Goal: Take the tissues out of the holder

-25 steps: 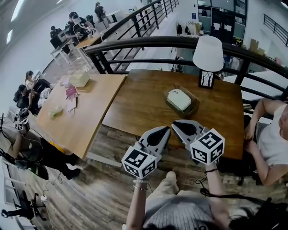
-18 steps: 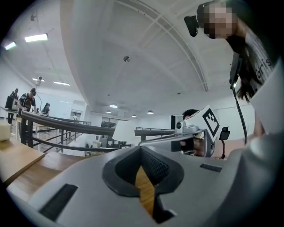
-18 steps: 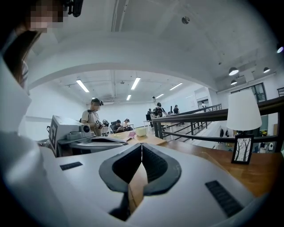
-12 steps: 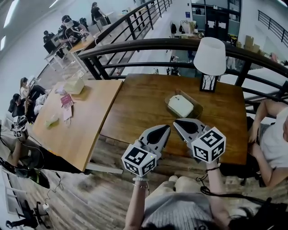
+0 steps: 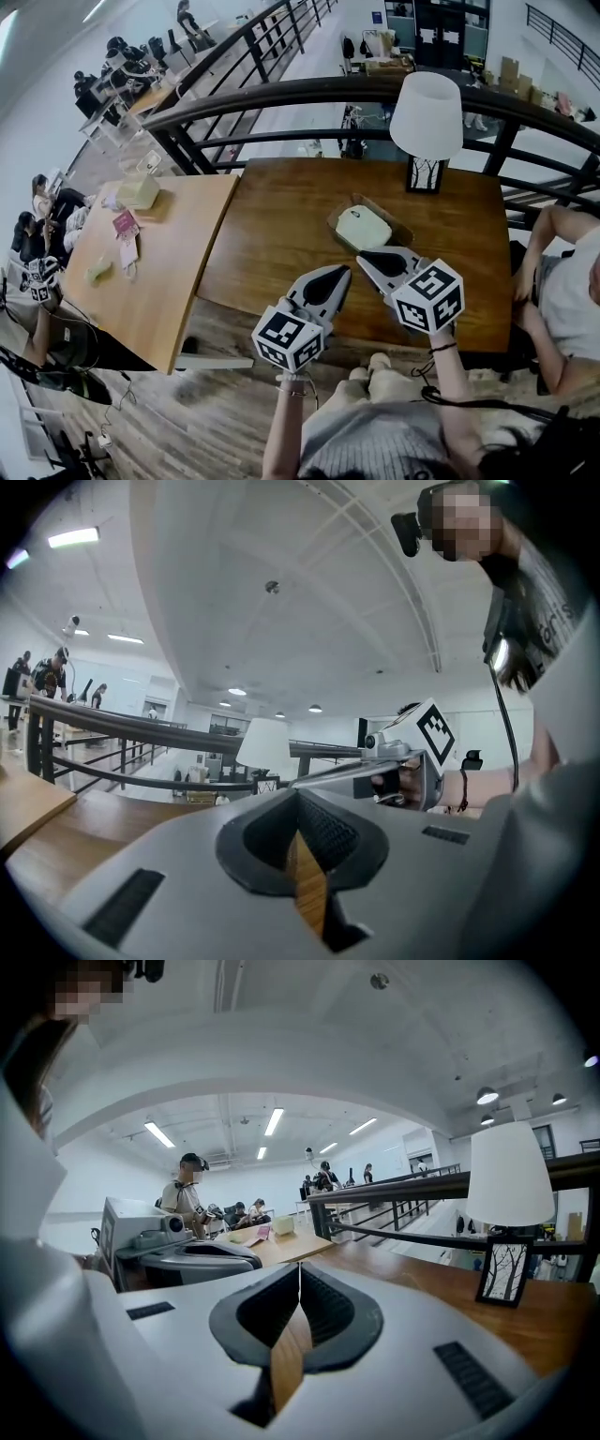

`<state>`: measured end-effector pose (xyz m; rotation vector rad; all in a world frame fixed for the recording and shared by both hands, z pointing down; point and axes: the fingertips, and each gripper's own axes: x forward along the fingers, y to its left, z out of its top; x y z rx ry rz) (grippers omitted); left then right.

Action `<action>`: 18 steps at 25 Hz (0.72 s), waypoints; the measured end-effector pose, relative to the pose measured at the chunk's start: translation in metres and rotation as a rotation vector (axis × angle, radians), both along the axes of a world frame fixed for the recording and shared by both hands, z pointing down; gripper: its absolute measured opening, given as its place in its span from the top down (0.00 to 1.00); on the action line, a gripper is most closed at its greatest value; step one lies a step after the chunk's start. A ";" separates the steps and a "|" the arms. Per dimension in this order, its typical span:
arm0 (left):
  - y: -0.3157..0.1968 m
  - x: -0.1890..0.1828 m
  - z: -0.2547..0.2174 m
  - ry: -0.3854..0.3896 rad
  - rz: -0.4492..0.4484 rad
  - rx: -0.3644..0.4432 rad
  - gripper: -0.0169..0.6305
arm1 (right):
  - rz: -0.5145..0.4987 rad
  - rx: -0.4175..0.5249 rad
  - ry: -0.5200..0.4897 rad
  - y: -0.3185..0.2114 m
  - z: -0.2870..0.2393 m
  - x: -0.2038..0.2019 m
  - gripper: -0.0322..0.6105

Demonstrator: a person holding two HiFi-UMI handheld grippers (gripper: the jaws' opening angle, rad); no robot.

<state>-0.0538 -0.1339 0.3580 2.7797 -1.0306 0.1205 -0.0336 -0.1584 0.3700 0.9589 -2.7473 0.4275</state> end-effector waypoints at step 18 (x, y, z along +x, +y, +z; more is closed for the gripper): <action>-0.085 0.007 0.055 -0.052 -0.041 -0.096 0.96 | -0.088 -0.207 0.144 -0.088 0.069 0.012 0.89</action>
